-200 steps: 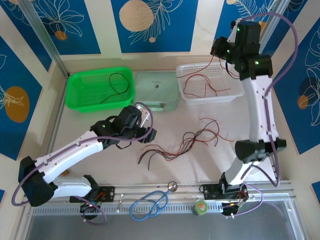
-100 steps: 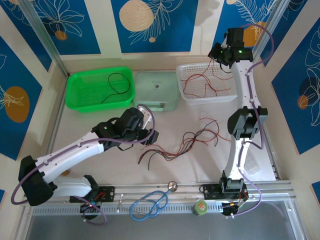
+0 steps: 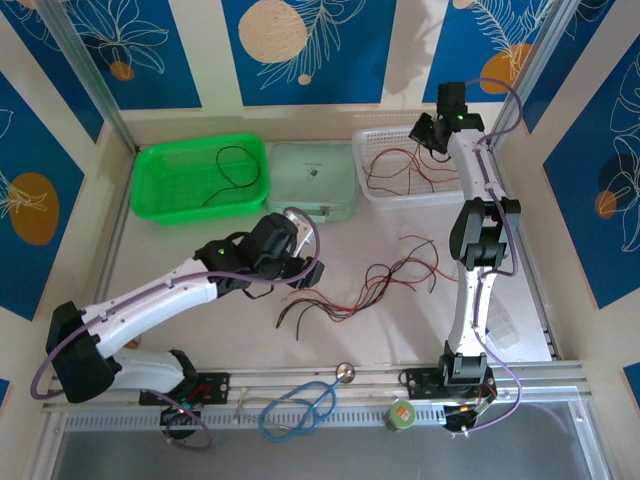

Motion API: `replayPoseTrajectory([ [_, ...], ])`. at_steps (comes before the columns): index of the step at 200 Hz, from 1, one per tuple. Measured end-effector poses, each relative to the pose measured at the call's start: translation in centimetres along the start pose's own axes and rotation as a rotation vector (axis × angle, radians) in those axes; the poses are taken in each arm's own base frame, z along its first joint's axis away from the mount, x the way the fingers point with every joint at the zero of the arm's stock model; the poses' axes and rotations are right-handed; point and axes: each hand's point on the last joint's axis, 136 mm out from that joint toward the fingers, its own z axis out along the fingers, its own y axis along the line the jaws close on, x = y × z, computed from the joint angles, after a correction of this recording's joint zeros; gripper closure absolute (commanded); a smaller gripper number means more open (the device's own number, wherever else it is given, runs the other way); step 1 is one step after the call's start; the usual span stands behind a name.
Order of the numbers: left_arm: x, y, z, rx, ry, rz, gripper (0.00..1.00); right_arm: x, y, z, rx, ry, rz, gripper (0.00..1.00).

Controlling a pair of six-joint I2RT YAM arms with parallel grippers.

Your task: Untangle the cables

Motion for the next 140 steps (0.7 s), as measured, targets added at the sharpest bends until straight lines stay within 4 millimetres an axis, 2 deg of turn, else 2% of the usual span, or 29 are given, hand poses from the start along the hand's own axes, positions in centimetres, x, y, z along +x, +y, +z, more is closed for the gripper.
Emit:
replayPoseTrajectory([
  [47, -0.3, -0.8, 0.4, 0.009, 0.008, 0.016, 0.34, 2.7, -3.2, 3.4, 0.094, 0.047, -0.015, 0.99],
  [61, -0.2, -0.9, 0.5, 0.006, 0.011, 0.019, 0.34, 3.0, -4.0, 4.4, 0.118, 0.055, -0.023, 0.9],
  [99, -0.3, -1.3, 0.3, 0.008, 0.012, 0.03, 0.33, 4.2, -6.1, 5.9, 0.164, 0.099, -0.052, 0.55],
  [118, -0.5, -1.8, 0.3, 0.014, 0.014, 0.039, 0.33, 4.2, -6.3, 5.8, 0.168, 0.107, -0.068, 0.45],
  [140, -0.4, -2.2, 0.8, 0.017, 0.03, 0.059, 0.32, 4.0, -6.1, 4.9, 0.163, 0.1, -0.088, 0.39],
])
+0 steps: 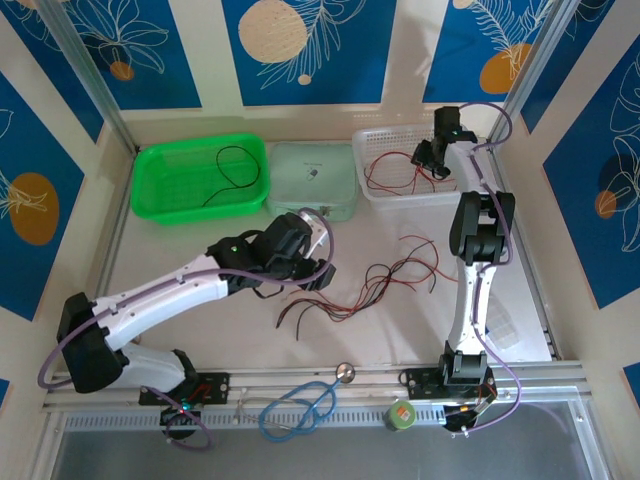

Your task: Untangle the cables

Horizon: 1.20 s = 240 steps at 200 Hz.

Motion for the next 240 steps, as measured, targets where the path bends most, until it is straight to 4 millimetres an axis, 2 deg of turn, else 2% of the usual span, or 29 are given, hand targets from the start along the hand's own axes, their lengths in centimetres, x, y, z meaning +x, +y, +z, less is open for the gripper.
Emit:
replayPoseTrajectory([
  [13, 0.2, -0.3, 0.5, 0.002, 0.017, 0.01, 0.3, 0.2, -0.1, -1.3, -0.002, -0.005, -0.008, 0.36],
  [32, 0.8, -0.7, 1.4, 0.009, 0.049, 0.026, 0.3, -0.1, 0.0, -4.4, -0.014, -0.037, -0.013, 0.33],
  [72, 2.6, -1.6, 3.8, 0.018, 0.152, 0.044, 0.29, 0.3, 0.3, -13.7, -0.062, -0.174, -0.017, 0.33],
  [99, 3.6, -2.5, 5.7, 0.035, 0.223, 0.052, 0.3, 2.9, 0.3, -19.0, -0.105, -0.247, -0.013, 0.36],
  [118, 4.4, -3.2, 7.2, 0.058, 0.271, 0.053, 0.31, 5.7, -0.2, -21.6, -0.131, -0.267, -0.001, 0.39],
  [164, 6.1, -5.7, 10.4, 0.133, 0.367, 0.064, 0.35, 12.1, -1.6, -26.4, -0.193, -0.302, 0.025, 0.46],
  [192, 6.7, -6.8, 12.1, 0.153, 0.406, 0.071, 0.4, 15.2, -1.4, -28.7, -0.25, -0.314, 0.019, 0.5],
  [240, 7.3, -6.5, 14.3, 0.115, 0.444, 0.071, 0.57, 20.8, -0.9, -29.3, -0.294, -0.238, -0.017, 0.55],
])
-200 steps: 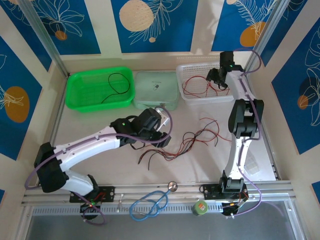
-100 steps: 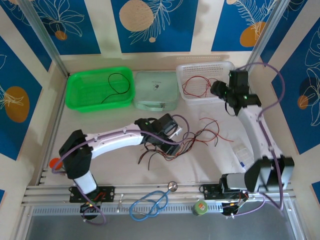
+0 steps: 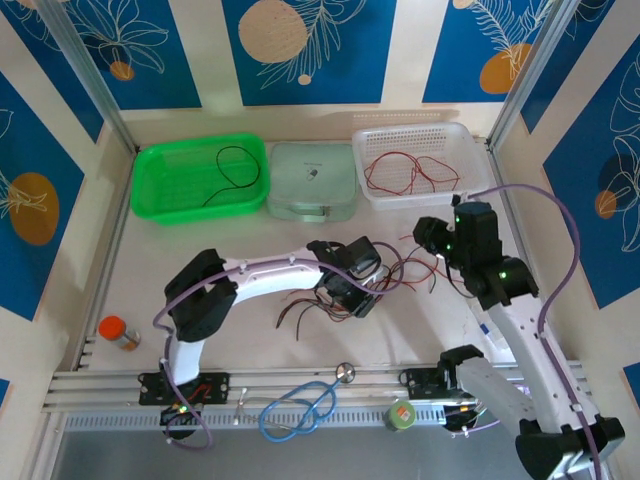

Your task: Untangle the cables

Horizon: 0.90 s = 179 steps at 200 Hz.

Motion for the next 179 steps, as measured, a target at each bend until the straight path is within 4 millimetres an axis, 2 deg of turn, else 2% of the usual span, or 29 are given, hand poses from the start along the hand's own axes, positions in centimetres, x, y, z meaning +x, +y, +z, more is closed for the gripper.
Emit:
replayPoseTrajectory([
  [20, -0.1, 0.3, 0.4, -0.015, 0.005, -0.005, 0.65, 1.7, -0.1, -0.7, -0.001, 0.028, -0.003, 0.56],
  [44, -0.5, 0.4, 0.6, -0.027, 0.003, -0.005, 0.76, 2.5, -0.1, -1.6, -0.006, 0.028, 0.003, 0.57],
  [71, -0.6, 0.5, 0.8, -0.034, 0.003, -0.013, 1.0, 3.1, -0.4, -2.4, -0.006, 0.025, 0.012, 0.57],
  [97, -1.0, 0.9, 0.6, -0.058, -0.008, -0.01, 1.0, 3.2, -0.7, -2.9, -0.001, 0.019, 0.016, 0.56],
  [117, -1.5, 1.5, -0.1, -0.106, -0.03, -0.007, 1.0, 3.1, -0.7, -3.1, -0.003, 0.013, 0.011, 0.51],
  [141, -3.2, 1.9, -3.0, -0.169, -0.093, 0.011, 1.0, 3.0, -0.4, -2.8, -0.021, 0.002, -0.027, 0.48],
  [152, -4.7, 1.7, -5.5, -0.186, -0.151, 0.025, 1.0, 3.1, -0.4, -2.5, -0.027, 0.001, -0.049, 0.48],
  [159, -5.6, 1.4, -7.0, -0.193, -0.188, 0.033, 1.0, 3.2, -0.4, -2.3, -0.032, 0.001, -0.062, 0.43],
  [179, -8.2, 0.5, -12.7, -0.203, -0.324, 0.058, 1.0, 3.1, -0.5, -1.8, -0.048, -0.006, -0.095, 0.39],
])
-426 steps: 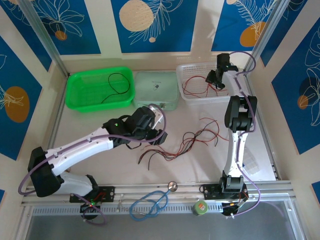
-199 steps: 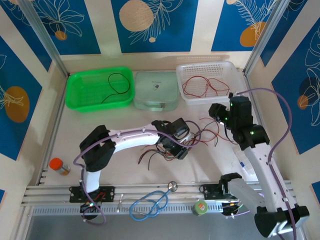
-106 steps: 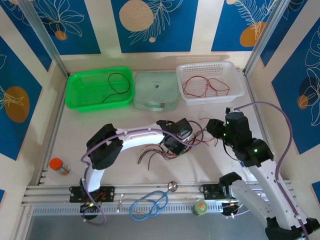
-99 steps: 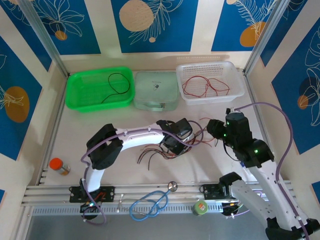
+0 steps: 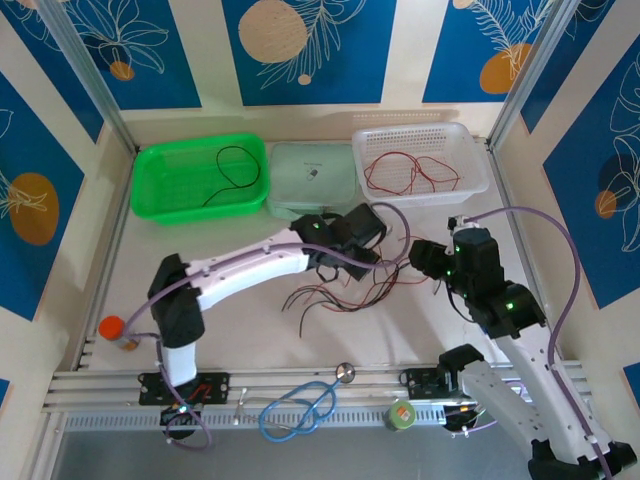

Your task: Untangle the cables

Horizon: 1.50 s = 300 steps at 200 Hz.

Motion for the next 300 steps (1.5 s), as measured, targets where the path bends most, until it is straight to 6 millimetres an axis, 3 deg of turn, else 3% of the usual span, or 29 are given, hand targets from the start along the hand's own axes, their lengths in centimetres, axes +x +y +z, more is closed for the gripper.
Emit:
replayPoseTrajectory([
  [22, -3.3, 0.4, -4.7, -0.008, -0.121, 0.01, 1.0, -0.4, 0.3, 0.1, -0.038, -0.02, -0.022, 0.39],
  [47, -5.1, 0.8, -8.2, -0.018, -0.197, 0.022, 1.0, -0.7, 1.0, 0.0, -0.097, -0.033, -0.045, 0.39],
  [91, -6.7, 1.3, -10.9, -0.043, -0.248, 0.039, 1.0, 0.3, 3.2, 0.2, -0.245, -0.008, -0.125, 0.4],
  [142, -9.5, 1.5, -14.6, -0.035, -0.347, -0.036, 0.95, 2.9, 10.0, -1.6, -0.61, -0.018, -0.317, 0.36],
  [186, -10.0, 0.8, -14.3, 0.026, -0.347, -0.148, 0.94, 4.5, 15.0, -2.8, -0.776, -0.135, -0.549, 0.34],
  [216, -9.8, 0.2, -13.6, 0.066, -0.325, -0.197, 0.93, 2.8, 16.9, -2.0, -0.745, -0.264, -0.62, 0.34],
  [258, -10.0, -0.2, -13.6, 0.094, -0.33, -0.23, 0.93, -0.3, 17.0, -1.0, -0.63, -0.396, -0.595, 0.39],
  [276, -10.3, -0.3, -13.6, 0.101, -0.339, -0.236, 0.93, -1.2, 16.7, -0.9, -0.591, -0.43, -0.574, 0.46],
  [300, -10.4, -0.1, -13.6, 0.102, -0.346, -0.247, 0.92, -2.0, 16.3, -0.9, -0.56, -0.451, -0.533, 0.68],
])
